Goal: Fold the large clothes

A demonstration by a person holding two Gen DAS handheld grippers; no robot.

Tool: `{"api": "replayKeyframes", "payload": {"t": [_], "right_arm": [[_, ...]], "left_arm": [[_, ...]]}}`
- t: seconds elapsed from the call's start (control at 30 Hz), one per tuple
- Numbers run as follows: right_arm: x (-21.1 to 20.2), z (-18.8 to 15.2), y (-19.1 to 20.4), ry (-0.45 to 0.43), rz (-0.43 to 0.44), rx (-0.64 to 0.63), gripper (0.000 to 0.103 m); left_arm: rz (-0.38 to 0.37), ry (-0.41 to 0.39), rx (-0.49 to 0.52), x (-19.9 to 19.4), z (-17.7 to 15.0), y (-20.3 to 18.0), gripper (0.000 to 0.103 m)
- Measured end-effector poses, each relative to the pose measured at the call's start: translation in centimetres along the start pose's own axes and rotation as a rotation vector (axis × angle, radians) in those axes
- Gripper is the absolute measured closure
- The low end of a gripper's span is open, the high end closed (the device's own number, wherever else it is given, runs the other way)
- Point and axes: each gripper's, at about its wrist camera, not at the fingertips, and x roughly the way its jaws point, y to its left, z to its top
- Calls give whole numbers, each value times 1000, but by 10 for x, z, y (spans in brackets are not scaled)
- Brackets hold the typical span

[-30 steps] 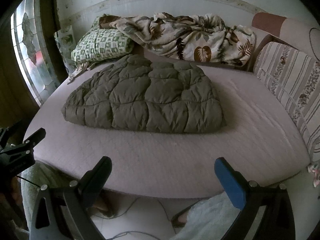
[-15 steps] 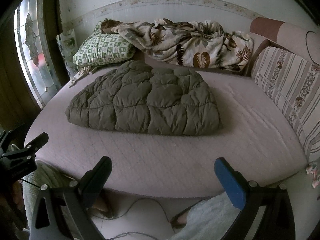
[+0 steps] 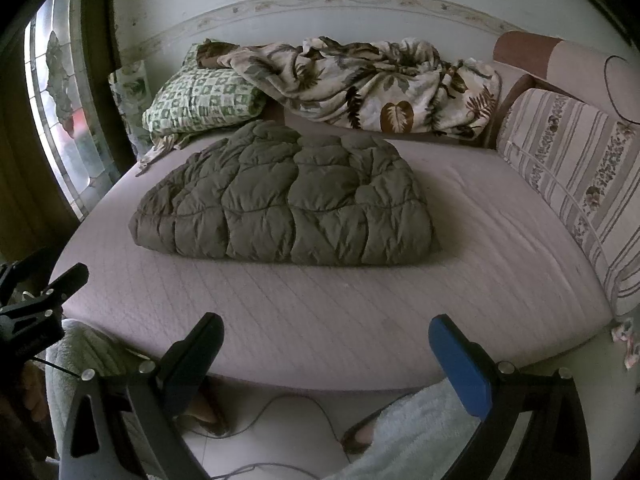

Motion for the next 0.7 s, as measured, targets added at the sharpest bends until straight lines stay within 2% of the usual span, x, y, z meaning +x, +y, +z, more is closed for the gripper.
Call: {"api": "replayKeyframes", "payload": {"t": [0.7], "right_arm": [[-5,-6,-2,-1,-1,9,0]], "left_arm": [[-4,-3,-5,-9,-4,-6,10]]}}
